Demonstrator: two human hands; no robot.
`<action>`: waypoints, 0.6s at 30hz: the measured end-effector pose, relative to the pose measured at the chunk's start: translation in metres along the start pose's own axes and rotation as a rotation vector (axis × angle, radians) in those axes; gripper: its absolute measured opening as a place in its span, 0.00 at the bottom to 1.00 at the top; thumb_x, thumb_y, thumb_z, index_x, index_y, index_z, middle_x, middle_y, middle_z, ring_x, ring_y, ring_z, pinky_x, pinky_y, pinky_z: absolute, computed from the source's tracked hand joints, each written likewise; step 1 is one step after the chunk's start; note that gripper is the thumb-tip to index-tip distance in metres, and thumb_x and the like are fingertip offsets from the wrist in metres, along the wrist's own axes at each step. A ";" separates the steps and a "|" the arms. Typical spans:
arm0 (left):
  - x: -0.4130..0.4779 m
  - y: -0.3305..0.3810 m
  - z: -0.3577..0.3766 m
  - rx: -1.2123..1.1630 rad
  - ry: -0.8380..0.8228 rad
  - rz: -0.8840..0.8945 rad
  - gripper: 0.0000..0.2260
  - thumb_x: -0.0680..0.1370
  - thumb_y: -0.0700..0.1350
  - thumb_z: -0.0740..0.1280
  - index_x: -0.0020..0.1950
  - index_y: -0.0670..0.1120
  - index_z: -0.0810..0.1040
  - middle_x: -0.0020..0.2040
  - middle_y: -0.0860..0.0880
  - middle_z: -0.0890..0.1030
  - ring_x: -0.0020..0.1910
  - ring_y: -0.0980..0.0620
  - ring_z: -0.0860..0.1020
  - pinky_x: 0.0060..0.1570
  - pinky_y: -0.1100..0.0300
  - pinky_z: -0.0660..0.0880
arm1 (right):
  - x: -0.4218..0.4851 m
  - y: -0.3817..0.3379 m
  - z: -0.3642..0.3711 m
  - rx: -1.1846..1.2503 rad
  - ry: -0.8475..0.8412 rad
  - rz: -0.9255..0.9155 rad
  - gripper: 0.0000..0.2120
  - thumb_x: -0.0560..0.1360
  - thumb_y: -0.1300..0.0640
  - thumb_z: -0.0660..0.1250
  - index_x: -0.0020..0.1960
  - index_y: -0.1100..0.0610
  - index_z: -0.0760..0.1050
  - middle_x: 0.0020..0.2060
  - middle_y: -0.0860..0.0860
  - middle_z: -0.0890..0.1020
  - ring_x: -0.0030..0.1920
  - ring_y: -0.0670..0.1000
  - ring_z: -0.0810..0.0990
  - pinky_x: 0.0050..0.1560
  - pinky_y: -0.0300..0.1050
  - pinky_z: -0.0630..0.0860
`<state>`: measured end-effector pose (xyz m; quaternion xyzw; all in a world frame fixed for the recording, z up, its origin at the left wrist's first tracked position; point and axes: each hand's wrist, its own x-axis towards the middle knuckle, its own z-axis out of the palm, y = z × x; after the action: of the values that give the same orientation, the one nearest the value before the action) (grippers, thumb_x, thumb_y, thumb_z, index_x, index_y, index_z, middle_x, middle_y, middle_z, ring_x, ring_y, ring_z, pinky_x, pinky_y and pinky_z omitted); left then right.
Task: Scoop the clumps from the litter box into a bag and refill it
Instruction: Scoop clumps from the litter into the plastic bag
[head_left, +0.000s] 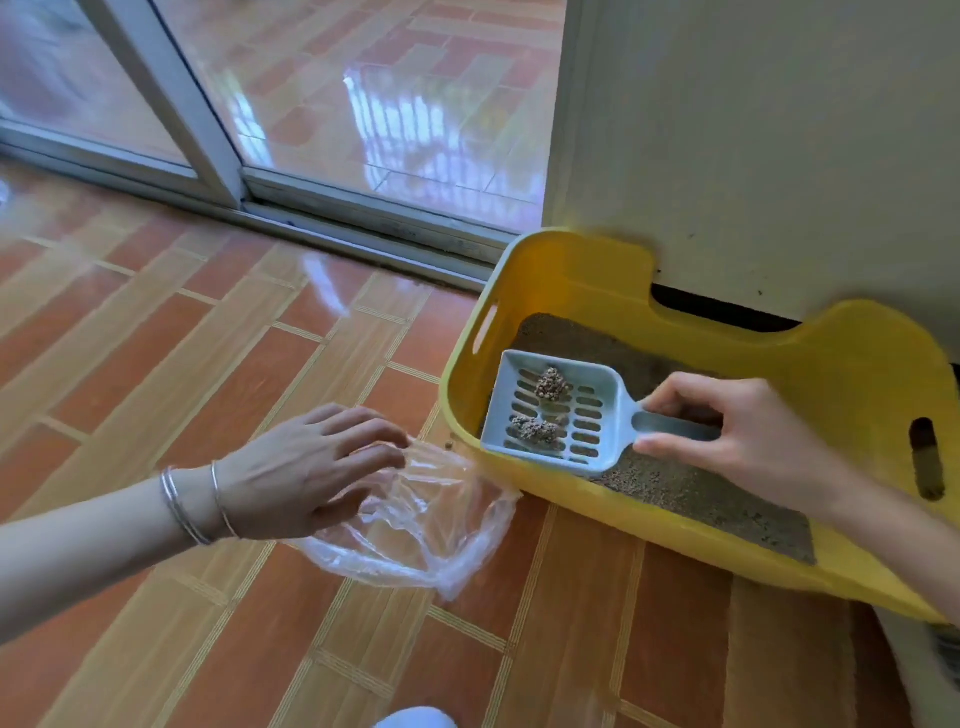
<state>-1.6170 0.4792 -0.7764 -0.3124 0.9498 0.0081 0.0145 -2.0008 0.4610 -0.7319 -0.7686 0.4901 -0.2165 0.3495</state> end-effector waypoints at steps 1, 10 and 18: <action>-0.012 0.001 0.004 -0.001 -0.028 -0.030 0.13 0.77 0.51 0.58 0.60 0.50 0.73 0.60 0.53 0.75 0.60 0.52 0.73 0.57 0.57 0.67 | 0.004 -0.007 0.005 0.004 -0.047 -0.019 0.12 0.64 0.45 0.71 0.43 0.50 0.78 0.36 0.45 0.81 0.35 0.46 0.78 0.32 0.34 0.72; -0.074 0.021 0.025 -0.066 -0.136 -0.180 0.13 0.75 0.52 0.59 0.58 0.52 0.72 0.56 0.55 0.77 0.56 0.53 0.74 0.56 0.59 0.66 | 0.011 -0.049 0.068 -0.079 -0.258 -0.117 0.12 0.66 0.43 0.70 0.44 0.49 0.76 0.34 0.43 0.79 0.37 0.44 0.78 0.31 0.35 0.72; -0.099 0.041 0.048 -0.103 -0.184 -0.323 0.14 0.73 0.52 0.56 0.57 0.53 0.71 0.55 0.55 0.78 0.52 0.53 0.77 0.53 0.60 0.70 | 0.000 -0.050 0.148 -0.245 -0.312 0.018 0.09 0.73 0.46 0.67 0.46 0.50 0.71 0.39 0.45 0.79 0.39 0.46 0.78 0.38 0.43 0.75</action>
<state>-1.5602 0.5717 -0.8213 -0.4590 0.8804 0.0827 0.0862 -1.8711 0.5227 -0.7922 -0.8254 0.4594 -0.0304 0.3268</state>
